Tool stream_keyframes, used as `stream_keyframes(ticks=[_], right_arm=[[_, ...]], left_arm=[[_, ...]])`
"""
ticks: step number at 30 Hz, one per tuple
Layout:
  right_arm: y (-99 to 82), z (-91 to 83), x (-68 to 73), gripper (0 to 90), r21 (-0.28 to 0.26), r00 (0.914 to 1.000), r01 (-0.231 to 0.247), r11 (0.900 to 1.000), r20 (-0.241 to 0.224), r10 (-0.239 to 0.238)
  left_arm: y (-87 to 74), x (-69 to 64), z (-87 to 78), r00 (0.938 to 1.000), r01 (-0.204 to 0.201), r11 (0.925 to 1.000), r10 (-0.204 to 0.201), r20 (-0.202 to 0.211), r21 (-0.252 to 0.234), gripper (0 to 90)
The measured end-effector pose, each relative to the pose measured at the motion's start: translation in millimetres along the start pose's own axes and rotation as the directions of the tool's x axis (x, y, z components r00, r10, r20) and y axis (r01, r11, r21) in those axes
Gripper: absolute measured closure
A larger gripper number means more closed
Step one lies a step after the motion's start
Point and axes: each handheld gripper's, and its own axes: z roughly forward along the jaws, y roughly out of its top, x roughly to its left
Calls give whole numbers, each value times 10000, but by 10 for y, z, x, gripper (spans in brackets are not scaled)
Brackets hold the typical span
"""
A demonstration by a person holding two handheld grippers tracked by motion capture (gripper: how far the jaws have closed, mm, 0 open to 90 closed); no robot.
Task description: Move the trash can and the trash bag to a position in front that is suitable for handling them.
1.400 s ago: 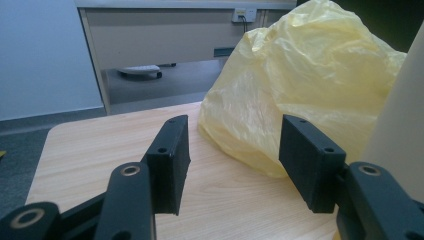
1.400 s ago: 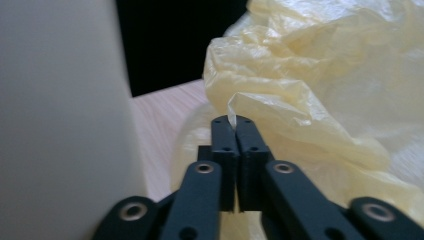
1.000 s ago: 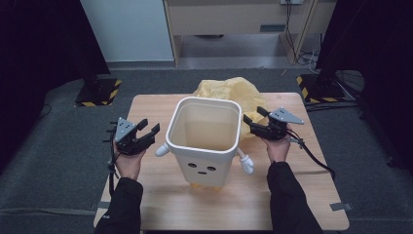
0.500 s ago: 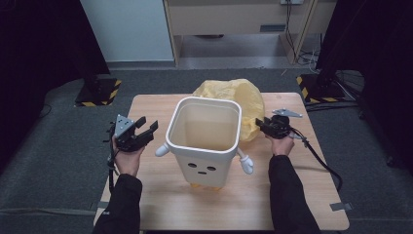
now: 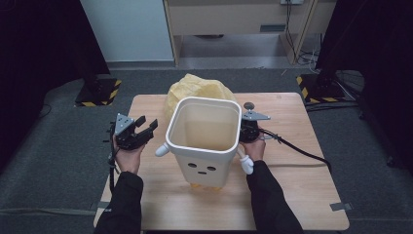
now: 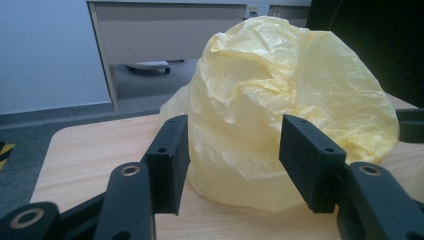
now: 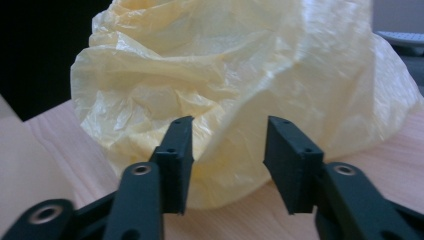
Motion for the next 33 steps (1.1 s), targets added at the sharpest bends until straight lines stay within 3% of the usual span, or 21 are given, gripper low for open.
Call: stream_keyframes(ticks=[5,9,15,21,25,29,31,32,33], right_arm=[[-51,-273,-98,364,-518,9992,-246,9984,292,261],[-44,-543,-199,293,-852,9972,-287,9959,670,344],[-46,-881,-297,207,-983,9919,-205,9949,1230,326],[-131,-1131,-332,171,-750,9899,-227,9969,1381,329],[-205,-1310,-358,151,-468,9855,-83,9989,1690,161],[-309,-1492,-408,145,-299,9804,-220,9993,1951,274],[-377,-1584,-445,146,-301,9787,-281,9992,2024,336],[-410,-1627,-463,147,-311,9770,-322,9990,2098,381],[-439,-1669,-484,148,-313,9754,-387,9988,2159,445]], left_arm=[[-12,-15,116,9998,-108,9998,105,-177,-144,394],[-21,-27,246,9997,108,9999,-111,-212,-103,334],[-42,-72,493,9998,156,9999,-157,-123,-39,246],[4,-56,765,9976,541,9985,-546,432,124,220],[36,-72,937,9918,957,9951,-974,823,249,215],[-27,-111,1084,9825,1454,9868,-1525,1067,711,313],[-59,-133,1130,9764,1755,9794,-1862,1098,1000,497],[-69,-148,1144,9744,1856,9760,-1978,1070,1137,543],[-75,-165,1152,9749,1846,9751,-1975,1025,1232,654]])
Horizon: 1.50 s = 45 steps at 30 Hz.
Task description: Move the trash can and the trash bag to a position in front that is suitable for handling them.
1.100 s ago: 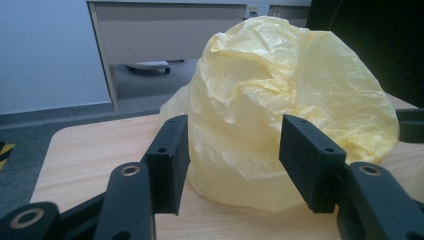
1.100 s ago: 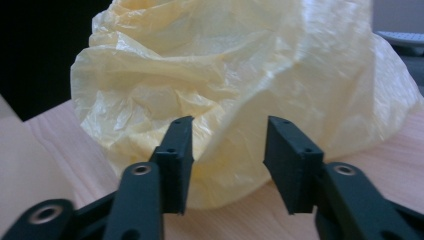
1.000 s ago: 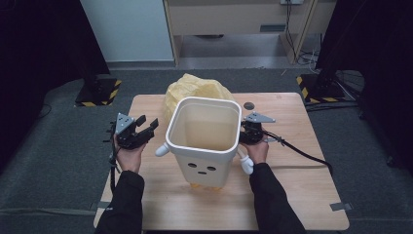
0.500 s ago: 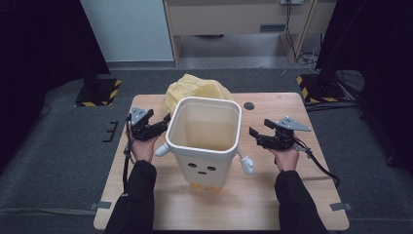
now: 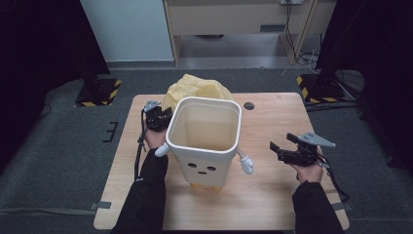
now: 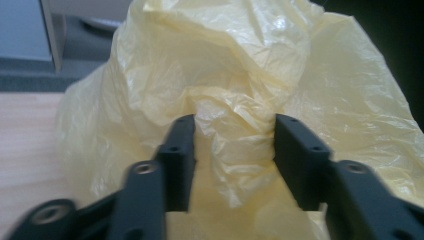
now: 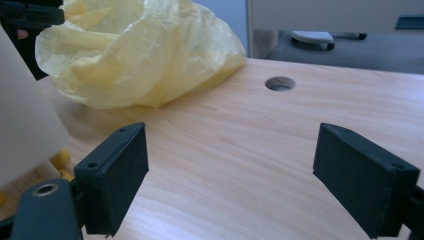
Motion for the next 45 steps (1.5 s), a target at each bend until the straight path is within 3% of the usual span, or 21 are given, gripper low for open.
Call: stream_keyframes(ticks=[3,5,9,13,15,20,22,26,32,36,40,42,44,45], right_arm=[[-45,-98,-83,149,-17,9996,-183,9998,217,183],[-64,-160,-132,151,-118,9991,-202,9997,368,207],[-105,-271,-215,153,-183,9976,-344,9992,599,354],[-118,-328,-267,153,-240,9963,-342,9991,786,359],[-130,-323,-279,155,-264,9959,-418,9988,787,438],[-157,-288,-270,154,-19,9974,-390,9992,602,390],[-157,-295,-263,150,-3,9975,-274,9996,659,274],[-156,-357,-241,149,-49,9965,-276,9996,783,279],[-149,-494,-148,151,-133,9950,-786,9968,613,793],[-118,-515,-74,141,-151,9952,-696,9975,679,705],[-89,-540,-47,139,-424,9946,-675,9968,764,706],[-75,-564,-41,156,-630,9948,-639,9960,758,686],[-67,-599,-27,169,-862,9933,-734,9936,832,806],[-62,-611,-23,169,-956,9928,-833,9919,782,909]], left_arm=[[-8,-36,-18,9999,-102,9998,104,-109,144,819],[-7,-47,-74,9992,-343,9993,346,-213,157,860],[2,-10,-316,9973,-595,9982,592,-435,-65,867],[-48,50,-692,9940,-894,9958,879,-646,-199,867],[-88,75,-885,9895,-1172,9929,1152,-871,-180,868],[-196,77,-1383,9880,-1089,9937,1052,-1134,-264,870],[-254,29,-1550,9821,-1232,9922,1190,-1459,-205,869],[-384,-96,-1802,9705,-1551,9876,1480,-1905,-226,867],[-566,-179,-1946,9716,-1642,9858,1554,-1782,-356,853],[-618,-196,-2000,9697,-1813,9826,1718,-1734,-406,779],[-705,-196,-2191,9644,-1979,9779,1819,-1922,-675,602],[-757,-185,-2293,9652,-1925,9773,1723,-1968,-887,493],[-796,-179,-2368,9569,-2127,9714,1854,-2237,-1050,437],[-814,-175,-2394,9580,-2086,9724,1815,-2219,-1049,410]])
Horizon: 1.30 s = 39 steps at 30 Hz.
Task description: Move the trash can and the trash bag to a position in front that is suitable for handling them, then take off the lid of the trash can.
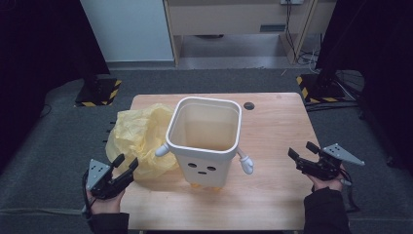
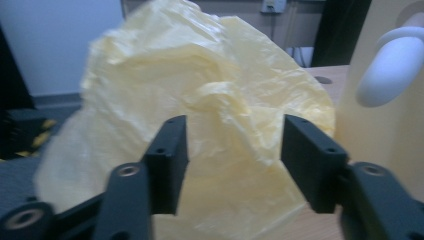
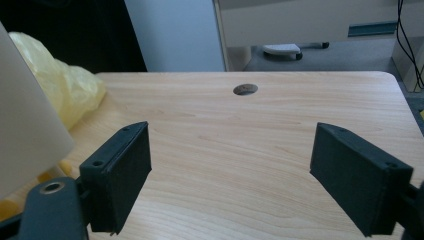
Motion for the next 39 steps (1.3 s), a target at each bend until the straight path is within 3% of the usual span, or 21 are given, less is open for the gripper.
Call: stream_keyframes(ticks=[8,12,25,32,39], right_arm=[[9,3,22,163,-41,10000,-42,10000,-20,42],[28,20,35,154,44,10000,-22,10000,-63,22],[47,59,60,117,291,9999,-111,9995,-123,115],[179,25,135,127,-73,9998,77,9999,-205,-79],[358,8,143,129,-394,9998,-97,9992,-185,90]], left_arm=[[-94,43,5,9996,228,9997,-227,-158,104,351],[-123,28,44,9997,231,9994,-230,-58,262,350],[-120,11,84,9988,415,9991,-418,236,108,334],[-130,18,113,9987,467,9988,-469,197,122,311],[-158,35,182,9987,476,9985,-480,149,259,284]])
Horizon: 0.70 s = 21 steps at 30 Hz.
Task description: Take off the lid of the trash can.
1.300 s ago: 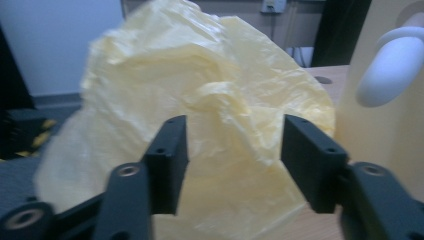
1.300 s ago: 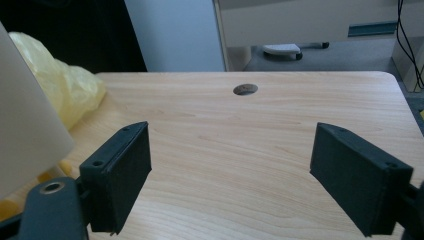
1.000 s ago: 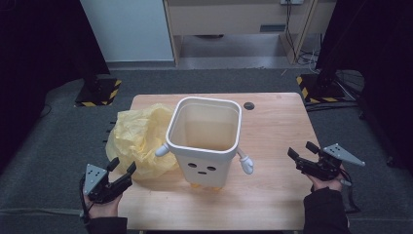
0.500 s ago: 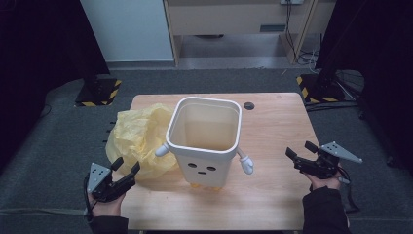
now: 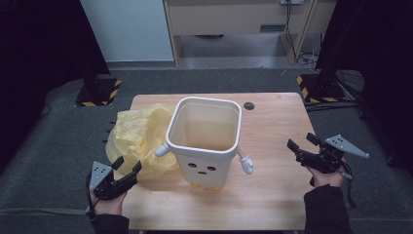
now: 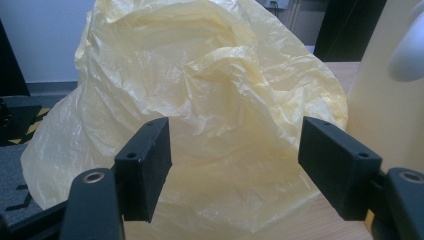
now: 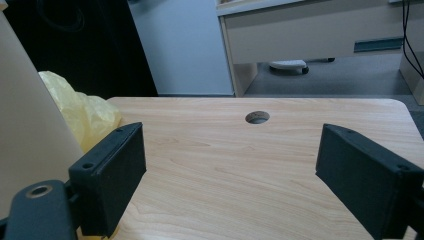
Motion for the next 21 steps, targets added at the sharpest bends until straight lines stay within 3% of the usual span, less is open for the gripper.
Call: stream_keyframes(ticks=[5,9,13,21], right_arm=[[213,-7,8,143,-302,9999,-61,9995,-97,58],[466,10,116,151,-487,9988,257,9985,-396,-276],[789,79,353,167,-562,9926,574,9968,-1035,-630],[1207,257,734,172,-560,9742,1388,9887,-1719,-1465]], left_arm=[[-7,-19,44,9997,-206,9998,207,-106,72,253],[-5,-45,75,9998,-172,9998,172,-67,131,228],[-5,-91,100,9996,-267,9996,267,53,60,221],[-10,-70,99,9997,-263,9996,263,13,40,219]])
